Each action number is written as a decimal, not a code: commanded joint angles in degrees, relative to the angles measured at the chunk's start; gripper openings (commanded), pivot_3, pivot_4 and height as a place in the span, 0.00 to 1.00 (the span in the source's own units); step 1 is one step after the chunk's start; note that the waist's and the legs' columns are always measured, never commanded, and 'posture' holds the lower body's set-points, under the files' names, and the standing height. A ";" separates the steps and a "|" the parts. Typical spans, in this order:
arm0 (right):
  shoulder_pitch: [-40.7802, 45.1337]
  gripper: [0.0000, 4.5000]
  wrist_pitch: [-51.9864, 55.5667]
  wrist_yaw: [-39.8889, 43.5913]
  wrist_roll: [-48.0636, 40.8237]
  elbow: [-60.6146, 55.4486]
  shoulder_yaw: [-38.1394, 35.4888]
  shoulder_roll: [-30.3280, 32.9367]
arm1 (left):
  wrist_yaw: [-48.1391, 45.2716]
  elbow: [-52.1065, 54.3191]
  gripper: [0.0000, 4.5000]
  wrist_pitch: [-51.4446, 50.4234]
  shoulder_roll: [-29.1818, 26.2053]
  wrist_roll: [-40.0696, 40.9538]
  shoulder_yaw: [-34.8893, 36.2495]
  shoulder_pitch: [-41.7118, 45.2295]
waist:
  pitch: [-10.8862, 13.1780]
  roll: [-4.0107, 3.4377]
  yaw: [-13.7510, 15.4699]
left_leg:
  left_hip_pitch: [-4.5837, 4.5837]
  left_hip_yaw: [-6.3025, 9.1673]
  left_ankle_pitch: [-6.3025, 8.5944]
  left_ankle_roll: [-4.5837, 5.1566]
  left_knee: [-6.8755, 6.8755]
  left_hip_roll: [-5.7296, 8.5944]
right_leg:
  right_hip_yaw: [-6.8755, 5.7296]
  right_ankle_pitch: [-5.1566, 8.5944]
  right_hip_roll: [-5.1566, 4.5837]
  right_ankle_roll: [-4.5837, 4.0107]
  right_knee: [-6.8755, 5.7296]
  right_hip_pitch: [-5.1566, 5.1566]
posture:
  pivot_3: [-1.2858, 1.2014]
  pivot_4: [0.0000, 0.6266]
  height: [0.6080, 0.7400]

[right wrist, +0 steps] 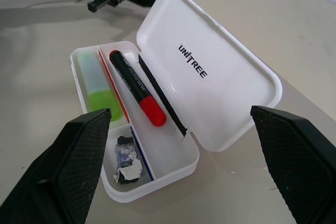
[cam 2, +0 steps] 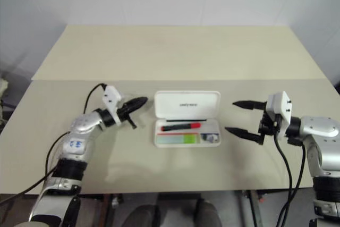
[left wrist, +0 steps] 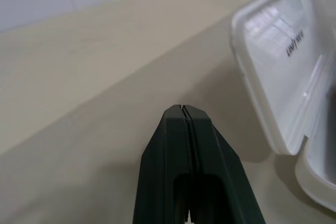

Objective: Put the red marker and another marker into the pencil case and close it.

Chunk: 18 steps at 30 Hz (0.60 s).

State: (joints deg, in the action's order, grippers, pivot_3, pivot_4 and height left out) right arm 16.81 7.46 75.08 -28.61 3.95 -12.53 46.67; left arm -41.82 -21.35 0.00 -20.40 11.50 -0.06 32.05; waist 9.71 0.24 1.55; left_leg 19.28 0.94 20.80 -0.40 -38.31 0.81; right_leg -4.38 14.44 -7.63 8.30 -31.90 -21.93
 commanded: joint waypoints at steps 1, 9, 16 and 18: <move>-0.41 1.00 -0.22 -0.53 -1.09 -2.49 -1.93 0.92 | -4.06 -1.01 0.01 2.47 1.69 1.92 -0.49 4.26 | 0.00 0.01 0.09 | 0.01 0.00 0.00 0.00 0.00 0.00 | -0.02 0.00 0.00 0.00 0.00 0.00 | 0.52 0.24 1.00; -1.97 1.00 -0.33 -1.32 -1.39 -3.64 -1.80 0.26 | -17.56 2.87 0.01 5.92 -0.44 6.60 -0.45 3.46 | 0.00 0.00 -0.12 | 0.00 -0.09 0.00 -0.01 0.00 -0.03 | -0.12 0.00 -0.01 0.00 0.01 -0.02 | 0.52 0.24 1.00; -2.70 1.00 -0.39 -1.64 -1.86 -3.88 -1.87 0.03 | -25.94 3.88 0.01 6.72 -3.79 4.58 -4.37 4.40 | 0.01 0.01 0.06 | -0.01 -0.10 0.00 0.00 -0.19 -0.05 | -0.14 0.00 -0.01 0.00 0.01 0.09 | 0.52 0.24 1.00; -2.79 1.00 -0.37 -1.72 -2.16 -3.85 -2.30 0.18 | -26.79 4.04 0.01 6.90 -3.54 3.76 -5.88 5.09 | 0.01 0.01 0.07 | -0.01 -0.09 0.01 0.01 -0.27 -0.04 | -0.14 0.00 -0.03 0.00 0.01 0.14 | 0.52 0.24 1.00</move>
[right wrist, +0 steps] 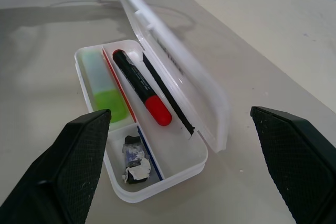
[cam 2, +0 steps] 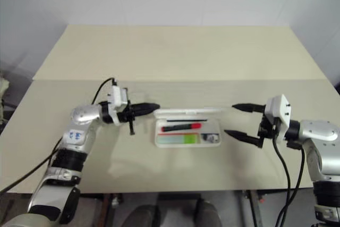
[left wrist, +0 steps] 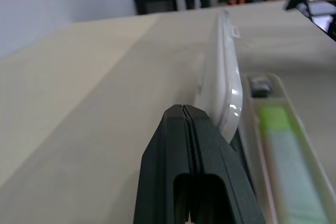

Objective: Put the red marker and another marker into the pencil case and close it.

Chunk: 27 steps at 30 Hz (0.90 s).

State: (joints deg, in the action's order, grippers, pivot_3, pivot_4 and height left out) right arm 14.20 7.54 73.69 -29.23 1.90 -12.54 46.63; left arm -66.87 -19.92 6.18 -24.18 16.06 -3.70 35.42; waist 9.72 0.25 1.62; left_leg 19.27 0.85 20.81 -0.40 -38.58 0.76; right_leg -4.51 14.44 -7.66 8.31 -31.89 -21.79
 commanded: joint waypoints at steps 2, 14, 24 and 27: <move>-0.13 1.00 -0.14 -0.58 -2.10 -1.98 -2.85 0.45 | -2.47 2.94 0.01 0.22 0.77 -1.65 -4.09 2.31 | 0.00 0.00 -0.02 | 0.00 0.01 0.01 0.02 -0.04 0.00 | 0.00 0.00 0.00 0.00 0.00 0.02 | 0.52 0.24 1.00; -3.74 1.00 5.64 -1.81 -5.93 -9.94 -5.87 2.56 | -0.79 2.59 0.01 -7.56 4.07 -7.45 -12.34 4.37 | 0.00 0.00 0.04 | 0.03 0.04 0.02 0.04 -0.02 -0.01 | -0.02 0.00 0.02 0.00 0.00 0.02 | 0.52 0.24 1.00; -9.32 1.00 6.61 -5.89 -7.09 -17.32 -7.89 1.21 | 3.00 1.17 0.01 -12.83 5.55 -13.42 -15.87 5.98 | 0.00 0.00 0.17 | 0.01 0.09 0.03 0.06 -0.07 0.00 | -0.02 0.00 0.00 0.00 0.00 0.08 | 0.52 0.24 1.00; -10.44 1.00 6.26 -6.64 -7.06 -18.32 -7.68 0.68 | 2.65 2.15 0.01 -14.19 5.69 -13.77 -16.98 6.06 | 0.00 0.00 0.21 | -0.02 0.11 0.03 0.06 -0.06 0.00 | -0.02 0.00 0.01 0.00 0.00 0.10 | 0.52 0.24 1.00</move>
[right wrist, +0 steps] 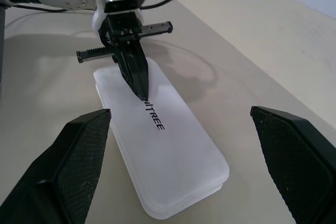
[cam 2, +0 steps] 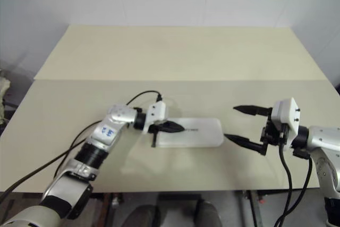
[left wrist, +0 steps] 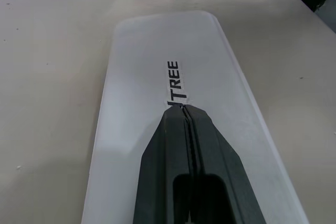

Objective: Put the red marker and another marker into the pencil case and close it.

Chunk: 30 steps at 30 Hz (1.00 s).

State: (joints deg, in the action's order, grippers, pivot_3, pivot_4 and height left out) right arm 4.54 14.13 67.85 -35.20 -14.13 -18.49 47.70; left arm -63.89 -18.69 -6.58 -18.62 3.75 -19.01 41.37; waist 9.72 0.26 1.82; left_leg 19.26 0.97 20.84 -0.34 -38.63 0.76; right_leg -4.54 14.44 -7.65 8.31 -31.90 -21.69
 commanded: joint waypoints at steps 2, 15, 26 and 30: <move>-1.13 1.00 -0.60 -1.04 -0.98 -2.50 -1.51 -0.58 | -0.56 1.52 0.01 -2.03 -0.04 -1.53 -2.13 0.01 | 0.00 0.00 -0.04 | -0.01 0.00 0.00 0.00 0.00 0.00 | 0.01 0.00 0.00 0.00 0.00 0.01 | 0.52 0.24 1.00; 3.92 1.00 -4.50 0.50 1.43 4.08 3.55 -3.80 | 3.30 11.16 0.01 -4.60 -0.96 7.98 8.80 -5.35 | 0.02 0.00 -0.38 | -0.02 0.04 0.00 0.01 0.00 -0.04 | 0.02 0.00 0.01 0.00 0.01 0.00 | 0.52 0.24 1.00; 11.26 1.00 -10.54 7.46 4.10 17.03 6.83 -4.50 | 2.44 19.45 0.14 -4.21 -10.84 19.57 25.82 -17.91 | 0.02 -0.03 -0.50 | -0.02 0.05 0.06 -0.08 0.04 -0.07 | 0.01 0.00 0.01 -0.01 0.01 -0.04 | 0.52 0.24 1.00; 13.31 1.00 -12.30 9.35 4.88 20.65 7.05 -4.53 | 0.82 22.79 0.43 -4.41 -13.11 23.49 28.73 -22.51 | 0.03 -0.04 -0.27 | 0.01 0.11 0.11 -0.09 0.04 -0.07 | -0.01 0.01 -0.02 -0.02 0.02 -0.04 | 0.52 0.24 1.00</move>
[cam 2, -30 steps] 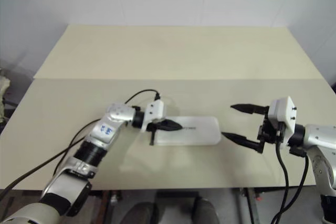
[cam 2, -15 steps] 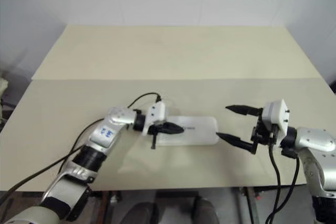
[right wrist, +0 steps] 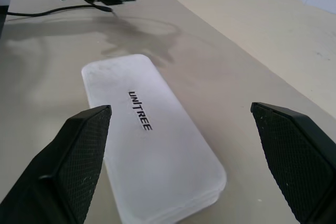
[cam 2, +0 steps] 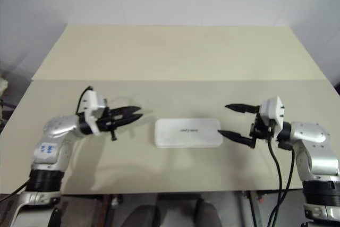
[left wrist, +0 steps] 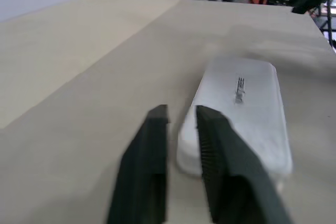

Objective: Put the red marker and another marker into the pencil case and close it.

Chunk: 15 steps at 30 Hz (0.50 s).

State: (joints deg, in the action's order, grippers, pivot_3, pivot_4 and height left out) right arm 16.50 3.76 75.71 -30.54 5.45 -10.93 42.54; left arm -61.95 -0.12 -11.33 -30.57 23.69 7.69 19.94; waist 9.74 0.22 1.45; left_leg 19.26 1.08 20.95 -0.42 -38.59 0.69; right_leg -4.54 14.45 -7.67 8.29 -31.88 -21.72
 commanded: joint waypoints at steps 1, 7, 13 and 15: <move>2.00 1.00 -2.65 2.11 0.52 2.40 -0.53 0.68 | -1.22 5.18 0.51 -0.03 -1.52 4.23 2.41 -1.98 | 0.01 -0.01 0.06 | 0.00 0.00 0.01 -0.01 0.00 0.00 | 0.00 0.00 -0.02 0.00 0.00 0.00 | 0.52 0.24 1.00; 4.71 1.00 -5.47 4.30 1.85 8.11 -0.39 1.03 | -1.53 9.41 0.91 -2.68 -3.43 7.31 2.61 -5.58 | 0.01 -0.01 -0.26 | -0.04 -0.07 0.03 -0.04 0.02 -0.05 | 0.01 0.01 0.04 -0.02 0.02 0.01 | 0.52 0.24 1.00; 7.59 1.00 -8.67 5.73 3.28 15.12 -1.67 2.67 | 1.72 10.63 0.99 -0.97 -2.36 4.56 0.47 -4.16 | 0.02 -0.03 -0.12 | -0.05 -0.10 0.03 -0.05 0.00 -0.08 | 0.02 0.02 0.05 -0.05 0.02 0.01 | 0.52 0.24 1.00; 8.09 1.00 -9.21 5.75 3.56 15.97 -1.80 3.19 | 2.39 10.90 0.99 -1.43 -2.24 5.48 0.83 -4.19 | 0.02 -0.03 -0.16 | -0.04 -0.10 0.03 -0.05 0.00 -0.07 | 0.02 0.02 0.05 -0.05 0.02 0.02 | 0.52 0.24 1.00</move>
State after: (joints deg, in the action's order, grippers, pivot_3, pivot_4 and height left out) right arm 23.72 -4.05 80.77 -26.63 21.06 -10.58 44.33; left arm -60.48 8.41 -13.49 -32.71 28.60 8.12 15.10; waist 9.76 0.19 1.29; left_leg 19.22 0.98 20.98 -0.47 -38.59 0.60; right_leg -4.53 14.47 -7.61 8.24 -31.87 -21.71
